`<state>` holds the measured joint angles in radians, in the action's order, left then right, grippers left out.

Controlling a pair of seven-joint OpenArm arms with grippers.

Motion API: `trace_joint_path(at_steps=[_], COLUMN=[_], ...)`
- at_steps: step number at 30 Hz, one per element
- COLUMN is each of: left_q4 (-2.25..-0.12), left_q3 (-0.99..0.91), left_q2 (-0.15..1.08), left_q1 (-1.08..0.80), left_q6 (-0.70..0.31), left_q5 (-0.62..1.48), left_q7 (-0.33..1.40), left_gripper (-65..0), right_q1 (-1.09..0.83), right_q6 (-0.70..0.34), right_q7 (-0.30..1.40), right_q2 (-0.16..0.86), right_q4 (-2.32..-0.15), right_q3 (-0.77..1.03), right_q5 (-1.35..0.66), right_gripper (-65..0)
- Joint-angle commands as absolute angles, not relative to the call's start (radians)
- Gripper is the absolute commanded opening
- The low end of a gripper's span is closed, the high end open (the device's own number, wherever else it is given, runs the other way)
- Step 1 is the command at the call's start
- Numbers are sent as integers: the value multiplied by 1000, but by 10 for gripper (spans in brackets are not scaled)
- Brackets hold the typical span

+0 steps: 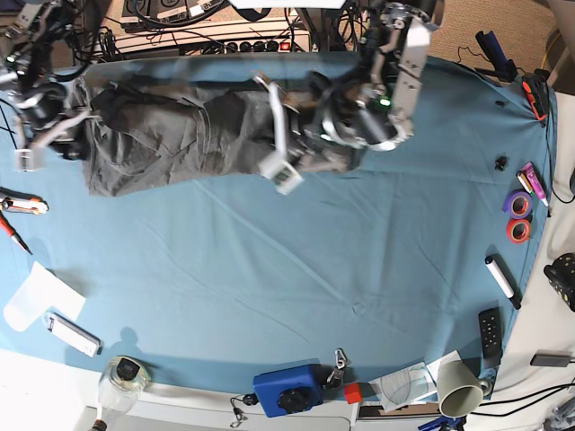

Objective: Fold the T-shirt properly
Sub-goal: 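Press the folded end down and open the left gripper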

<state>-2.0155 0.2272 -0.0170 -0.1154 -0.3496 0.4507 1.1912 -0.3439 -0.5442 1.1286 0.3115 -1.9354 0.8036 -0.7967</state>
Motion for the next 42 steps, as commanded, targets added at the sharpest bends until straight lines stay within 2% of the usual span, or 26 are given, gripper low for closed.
trace_joint_path(at_steps=[1,6,12,15,17,25,29,32,36,39,42], left_q4=[-2045,-2085,-2095,-2107,-2123,-2148,-2149,-2149,-2149,-2149,-2150], left_q3=[196,70,63,63,63,63,63,63,63,63,63], left_q2=[-19,46,62,62,62,62,61,61,61,61,61], left_q1=[-117,-160,-212,-231,-245,-288,-288,-289,-297,-305,-305], left_q6=[-353,-386,-409,-424,-424,-431,-431,-431,-432,-431,-431], left_q5=[487,669,745,766,768,768,772,772,772,773,780], left_q7=[1170,1174,1192,1197,1197,1197,1197,1197,1196,1197,1198], left_gripper=[-650,-650,-650,-650,-650,-650,-650,-650,-650,-650,-650], right_q1=[-330,-319,-359,-372,-372,-343,-297,-318,-390,-390,-356], right_q6=[-545,-545,-573,-596,-603,-608,-615,-698,-698,-696,-636], right_q7=[1114,1156,1148,1148,1147,1119,1209,1206,1139,1174,1218], right_q2=[330,332,338,338,339,325,333,332,332,333,332], right_q4=[-1950,-1948,-1948,-1948,-1948,-1950,-1949,-1948,-1948,-1948,-1948], right_q3=[844,958,955,955,955,956,955,955,955,955,955], right_q5=[-825,-828,-784,-767,-733,-795,-792,-773,-774,-789,-827], right_gripper=[-489,-489,-486,-402,-376,-375,-375,-375,-374,-374,-374])
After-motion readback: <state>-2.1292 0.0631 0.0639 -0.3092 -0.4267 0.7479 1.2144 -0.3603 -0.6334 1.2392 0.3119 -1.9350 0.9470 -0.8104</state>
